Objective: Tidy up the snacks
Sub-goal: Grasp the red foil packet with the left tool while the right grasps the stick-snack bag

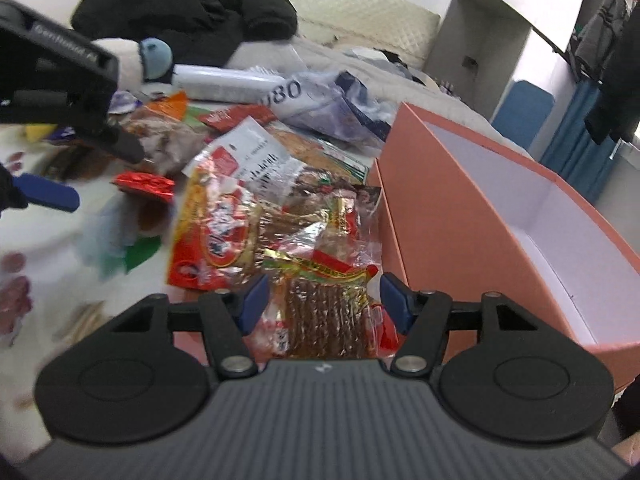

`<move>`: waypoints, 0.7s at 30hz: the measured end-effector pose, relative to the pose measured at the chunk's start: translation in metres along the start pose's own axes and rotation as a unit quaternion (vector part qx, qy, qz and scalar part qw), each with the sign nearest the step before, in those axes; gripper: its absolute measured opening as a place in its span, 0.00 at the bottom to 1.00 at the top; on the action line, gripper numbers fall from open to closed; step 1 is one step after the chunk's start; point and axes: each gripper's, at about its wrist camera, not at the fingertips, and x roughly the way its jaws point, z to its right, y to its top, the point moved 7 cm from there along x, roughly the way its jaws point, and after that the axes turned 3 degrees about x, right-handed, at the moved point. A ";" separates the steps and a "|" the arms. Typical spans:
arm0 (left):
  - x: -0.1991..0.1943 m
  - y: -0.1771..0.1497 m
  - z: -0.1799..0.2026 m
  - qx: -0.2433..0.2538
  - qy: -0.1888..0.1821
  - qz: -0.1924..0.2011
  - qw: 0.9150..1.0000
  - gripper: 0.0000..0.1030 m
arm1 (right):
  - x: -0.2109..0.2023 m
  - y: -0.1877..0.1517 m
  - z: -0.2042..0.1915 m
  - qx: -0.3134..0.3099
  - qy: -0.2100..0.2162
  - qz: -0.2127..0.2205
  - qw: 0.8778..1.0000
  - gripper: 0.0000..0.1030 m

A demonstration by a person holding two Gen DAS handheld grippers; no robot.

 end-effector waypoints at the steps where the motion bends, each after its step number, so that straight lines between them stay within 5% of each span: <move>1: 0.004 -0.001 -0.001 -0.004 -0.001 -0.003 1.000 0.53 | 0.003 0.001 0.000 -0.001 -0.004 0.000 1.000 0.61; 8: 0.022 -0.003 -0.007 -0.020 -0.009 -0.015 1.000 0.11 | 0.025 -0.004 -0.005 -0.003 -0.009 -0.029 1.000 0.61; 21: -0.025 -0.025 -0.013 -0.003 -0.006 0.000 1.000 0.01 | 0.024 -0.016 0.000 0.033 0.053 -0.065 0.996 0.53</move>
